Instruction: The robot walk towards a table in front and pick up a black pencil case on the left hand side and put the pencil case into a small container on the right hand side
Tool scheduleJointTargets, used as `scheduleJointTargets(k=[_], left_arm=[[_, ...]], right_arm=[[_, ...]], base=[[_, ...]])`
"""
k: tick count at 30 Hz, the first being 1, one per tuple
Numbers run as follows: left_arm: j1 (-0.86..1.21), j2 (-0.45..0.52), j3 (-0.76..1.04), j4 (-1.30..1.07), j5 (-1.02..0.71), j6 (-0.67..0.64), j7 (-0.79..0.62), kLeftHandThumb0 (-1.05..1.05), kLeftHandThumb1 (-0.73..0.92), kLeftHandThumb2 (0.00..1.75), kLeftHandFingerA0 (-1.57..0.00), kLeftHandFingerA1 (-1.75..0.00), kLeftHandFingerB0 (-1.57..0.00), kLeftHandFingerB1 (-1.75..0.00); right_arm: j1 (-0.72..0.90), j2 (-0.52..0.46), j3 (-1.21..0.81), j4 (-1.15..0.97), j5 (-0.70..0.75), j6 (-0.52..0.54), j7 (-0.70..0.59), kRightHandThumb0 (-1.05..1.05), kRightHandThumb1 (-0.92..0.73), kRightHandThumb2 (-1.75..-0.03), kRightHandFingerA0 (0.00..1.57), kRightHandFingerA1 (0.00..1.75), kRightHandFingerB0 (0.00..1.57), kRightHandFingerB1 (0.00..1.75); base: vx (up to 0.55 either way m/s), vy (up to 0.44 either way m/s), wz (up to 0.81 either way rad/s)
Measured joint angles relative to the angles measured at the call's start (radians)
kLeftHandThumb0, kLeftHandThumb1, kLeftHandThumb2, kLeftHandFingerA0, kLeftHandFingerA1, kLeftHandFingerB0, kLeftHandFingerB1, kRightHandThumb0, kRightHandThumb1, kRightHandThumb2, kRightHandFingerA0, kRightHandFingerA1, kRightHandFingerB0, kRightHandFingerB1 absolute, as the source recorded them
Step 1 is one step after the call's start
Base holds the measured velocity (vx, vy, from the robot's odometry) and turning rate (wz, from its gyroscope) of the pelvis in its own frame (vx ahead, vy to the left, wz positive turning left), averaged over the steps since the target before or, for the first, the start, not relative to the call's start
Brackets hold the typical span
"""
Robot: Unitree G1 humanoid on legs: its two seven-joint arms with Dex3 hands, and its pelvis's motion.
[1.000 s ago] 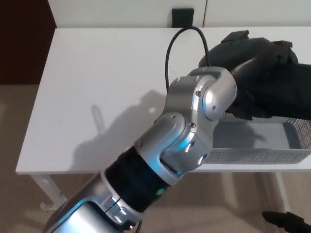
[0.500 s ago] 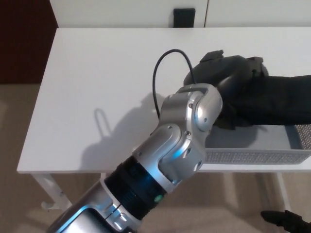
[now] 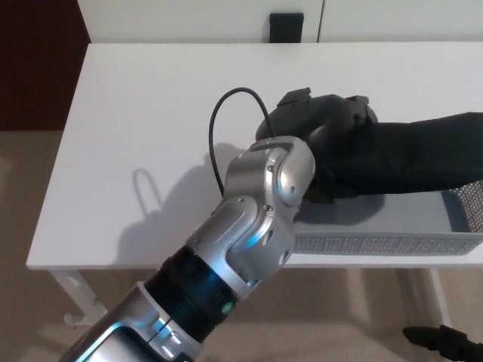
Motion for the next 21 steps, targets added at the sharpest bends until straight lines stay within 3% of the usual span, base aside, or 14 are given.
scheduleJointTargets(k=[1,2,3,4,5,12,13,14,20,21], left_arm=[[0.004,0.002,-0.001,0.000,0.000,0.000,0.000,-0.36,0.69,0.60,-0.92,-0.95,-0.64,-0.46],[0.008,0.004,-0.001,0.000,0.000,0.000,0.000,-0.56,0.48,0.83,-0.70,-0.85,-0.37,-0.50],[0.010,0.005,-0.001,0.000,-0.001,0.000,0.000,-0.56,0.48,0.83,-0.70,-0.85,-0.37,-0.50],[0.011,0.006,-0.001,0.000,-0.002,0.000,-0.002,-0.82,0.52,0.87,-0.09,-0.27,-0.08,-0.10],[0.008,0.013,-0.011,0.002,-0.003,0.000,-0.009,-0.88,0.52,0.88,0.00,0.00,0.00,0.00],[-0.017,0.057,-0.082,0.006,-0.004,0.004,-0.103,-0.98,0.58,0.97,0.00,0.00,0.00,0.00],[-0.025,0.059,-0.090,0.005,-0.005,0.008,-0.120,-0.98,0.58,0.97,0.00,0.00,0.00,0.00],[-0.030,0.060,-0.095,0.005,-0.005,0.008,-0.131,-0.97,0.57,0.96,0.00,0.00,0.00,0.00],[-0.040,0.064,-0.101,0.004,-0.009,0.009,-0.181,-0.98,0.57,0.98,0.00,0.00,0.00,0.00],[-0.040,0.064,-0.101,0.004,-0.009,0.009,-0.186,-0.98,0.57,0.98,0.00,0.00,0.00,0.00]], right_arm=[[0.000,-0.001,0.001,-0.001,0.000,0.002,0.000,-0.48,-0.57,-0.58,0.69,0.42,0.43,0.38],[-0.001,-0.002,0.001,-0.002,-0.001,0.004,0.001,-0.55,-0.48,-0.78,0.61,0.54,0.37,0.48],[-0.001,-0.002,0.001,-0.004,-0.001,0.006,0.001,-0.55,-0.48,-0.78,0.61,0.54,0.37,0.48],[-0.001,-0.002,0.001,-0.005,-0.001,0.008,0.001,-0.48,-0.56,-0.58,0.69,0.43,0.44,0.38],[-0.001,-0.002,0.001,-0.006,0.000,0.011,0.001,-0.55,-0.48,-0.79,0.62,0.54,0.38,0.48],[-0.008,-0.002,-0.001,-0.007,0.002,0.017,0.007,-0.53,-0.48,-0.78,0.59,0.53,0.36,0.48],[-0.011,-0.002,-0.001,-0.007,0.002,0.017,0.007,-0.46,-0.57,-0.57,0.66,0.41,0.42,0.38],[-0.013,-0.002,-0.001,-0.007,0.002,0.017,0.008,-0.53,-0.48,-0.78,0.59,0.54,0.36,0.48],[-0.020,-0.002,-0.003,-0.007,0.005,0.023,0.015,-0.55,-0.48,-0.78,0.62,0.54,0.37,0.48],[-0.021,-0.002,-0.003,-0.008,0.005,0.024,0.015,-0.47,-0.56,-0.58,0.69,0.42,0.43,0.38]], base=[[0.00,0.000,0.00],[0.00,0.000,0.00],[0.00,0.000,0.00],[0.00,0.000,0.00],[0.00,0.000,0.00],[0.00,0.000,0.00],[0.00,0.000,0.00],[0.00,0.000,0.00],[0.00,0.000,0.00],[0.00,0.000,0.00]])
